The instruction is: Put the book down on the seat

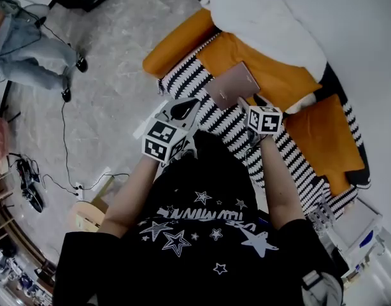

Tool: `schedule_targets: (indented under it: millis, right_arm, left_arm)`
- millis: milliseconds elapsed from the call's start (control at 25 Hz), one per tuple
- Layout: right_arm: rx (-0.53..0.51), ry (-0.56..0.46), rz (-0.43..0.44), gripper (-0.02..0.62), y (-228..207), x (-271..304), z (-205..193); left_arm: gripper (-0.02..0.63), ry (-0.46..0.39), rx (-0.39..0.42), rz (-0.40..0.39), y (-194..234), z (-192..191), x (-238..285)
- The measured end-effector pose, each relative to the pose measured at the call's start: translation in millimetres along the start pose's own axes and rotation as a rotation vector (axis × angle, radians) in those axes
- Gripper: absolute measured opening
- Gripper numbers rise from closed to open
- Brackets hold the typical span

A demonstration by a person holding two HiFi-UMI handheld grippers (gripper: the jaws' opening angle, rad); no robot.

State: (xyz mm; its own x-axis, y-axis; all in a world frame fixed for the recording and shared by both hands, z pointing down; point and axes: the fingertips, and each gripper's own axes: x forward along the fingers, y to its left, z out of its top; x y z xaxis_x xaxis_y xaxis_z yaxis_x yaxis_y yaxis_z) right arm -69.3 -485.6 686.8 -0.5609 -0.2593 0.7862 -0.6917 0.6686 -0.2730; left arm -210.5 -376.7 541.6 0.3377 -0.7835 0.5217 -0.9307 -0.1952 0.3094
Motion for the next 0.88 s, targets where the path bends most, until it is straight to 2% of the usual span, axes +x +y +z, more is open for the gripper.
schedule_targets:
  millis: [80, 200, 400, 520, 640, 880]
  right_arm:
    - [0.003, -0.035, -0.007, 0.251, 12, -14, -2]
    - [-0.01, -0.068, -0.044, 0.162, 24, -38, -12]
    - [-0.005, -0.14, -0.031, 0.148, 64, -72, -36]
    - [0.015, -0.193, -0.047, 0.112, 83, -99, -50]
    - [0.056, -0.232, -0.08, 0.071, 91, -128, -68]
    - [0.122, -0.291, -0.105, 0.058, 99, -178, -99]
  left_arm:
    - [0.008, -0.018, 0.01, 0.0, -6, -2, -14]
    - [0.008, -0.048, 0.01, -0.002, -21, -8, -37]
    - [0.008, -0.066, 0.023, -0.024, -37, -28, -81]
    - [0.008, -0.067, 0.036, -0.041, -46, -41, -98]
    - [0.009, -0.068, 0.045, -0.072, -59, -51, -109]
    - [0.008, -0.082, 0.091, -0.148, -93, -56, -118]
